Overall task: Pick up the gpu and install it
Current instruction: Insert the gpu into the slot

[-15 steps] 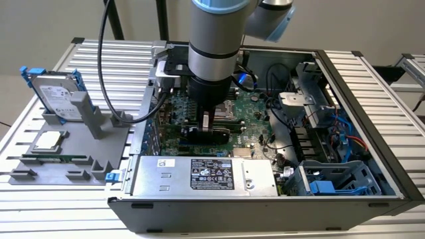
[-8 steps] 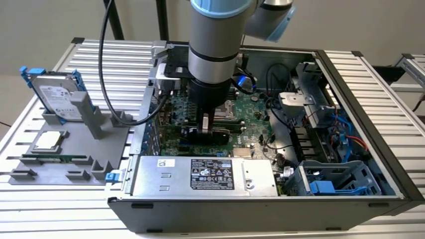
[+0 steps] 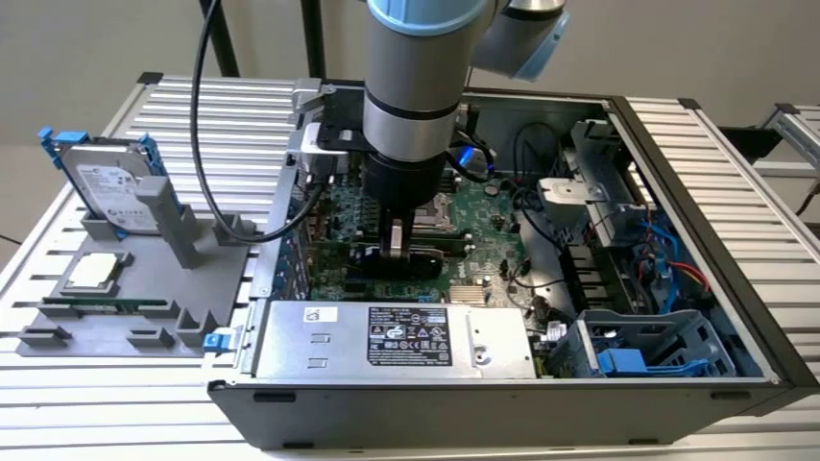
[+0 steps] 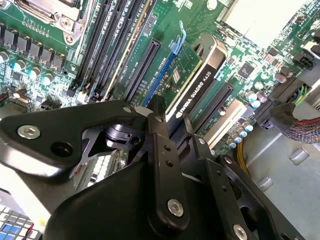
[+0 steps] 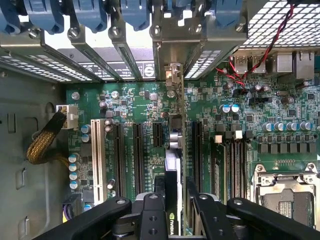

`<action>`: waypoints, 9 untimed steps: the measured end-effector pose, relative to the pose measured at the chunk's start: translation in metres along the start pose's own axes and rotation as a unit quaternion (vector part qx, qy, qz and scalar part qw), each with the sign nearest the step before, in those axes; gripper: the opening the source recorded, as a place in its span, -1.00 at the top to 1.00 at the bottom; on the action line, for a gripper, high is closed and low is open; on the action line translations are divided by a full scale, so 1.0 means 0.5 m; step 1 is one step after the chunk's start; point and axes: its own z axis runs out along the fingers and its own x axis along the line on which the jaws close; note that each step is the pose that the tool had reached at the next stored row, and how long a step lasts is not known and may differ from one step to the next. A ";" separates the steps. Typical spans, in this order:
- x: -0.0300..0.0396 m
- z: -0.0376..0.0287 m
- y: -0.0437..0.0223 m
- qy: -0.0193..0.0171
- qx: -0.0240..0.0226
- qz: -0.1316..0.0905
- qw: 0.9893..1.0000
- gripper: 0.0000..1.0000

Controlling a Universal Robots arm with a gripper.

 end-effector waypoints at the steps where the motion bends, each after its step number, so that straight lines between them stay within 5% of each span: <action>1: 0.000 0.000 0.000 0.000 0.000 0.000 1.000 1.00; 2: 0.000 0.002 0.000 -0.001 0.001 0.000 1.000 -1.00; 6: 0.000 -0.004 0.000 0.000 0.000 0.000 1.000 -1.00; 9: 0.000 -0.031 0.001 0.000 0.000 0.000 1.000 -1.00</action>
